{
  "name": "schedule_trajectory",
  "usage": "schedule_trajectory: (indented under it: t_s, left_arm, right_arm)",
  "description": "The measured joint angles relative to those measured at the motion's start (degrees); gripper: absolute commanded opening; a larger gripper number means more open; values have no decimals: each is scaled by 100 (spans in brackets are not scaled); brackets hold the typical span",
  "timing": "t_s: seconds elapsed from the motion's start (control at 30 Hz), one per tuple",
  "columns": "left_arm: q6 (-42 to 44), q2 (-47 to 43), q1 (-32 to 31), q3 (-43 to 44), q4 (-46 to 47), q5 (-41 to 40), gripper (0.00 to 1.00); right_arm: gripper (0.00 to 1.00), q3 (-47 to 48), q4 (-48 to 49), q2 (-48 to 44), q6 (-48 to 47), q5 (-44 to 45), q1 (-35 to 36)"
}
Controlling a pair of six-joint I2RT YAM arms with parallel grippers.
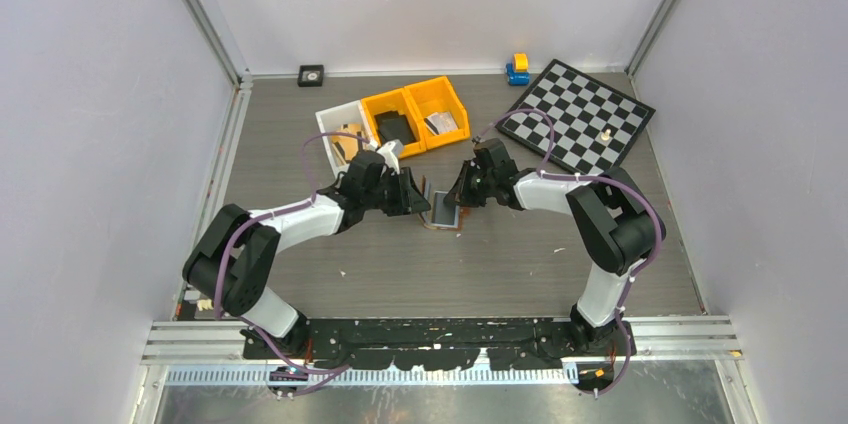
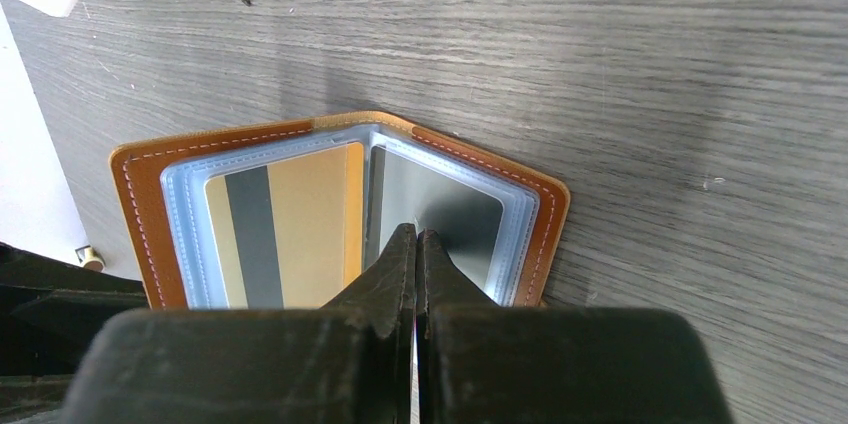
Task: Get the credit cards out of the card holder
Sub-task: Remove the credit card from the card holder.
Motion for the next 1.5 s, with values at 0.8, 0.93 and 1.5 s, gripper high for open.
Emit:
schedule_trajectory:
  t_s: [0.8,0.93,1.5]
  left_arm:
    - [-48,42,17,-20,203,291,15]
    - [-48,48,20,-7,201,295,11]
    - [-44,46,81,9,26,96,9]
  right_arm:
    - [11,0,-4,0,17,-24,0]
    - [12,0,-4,-2,24,-20,0]
    - [15,-592,2,-1528,-133,837,0]
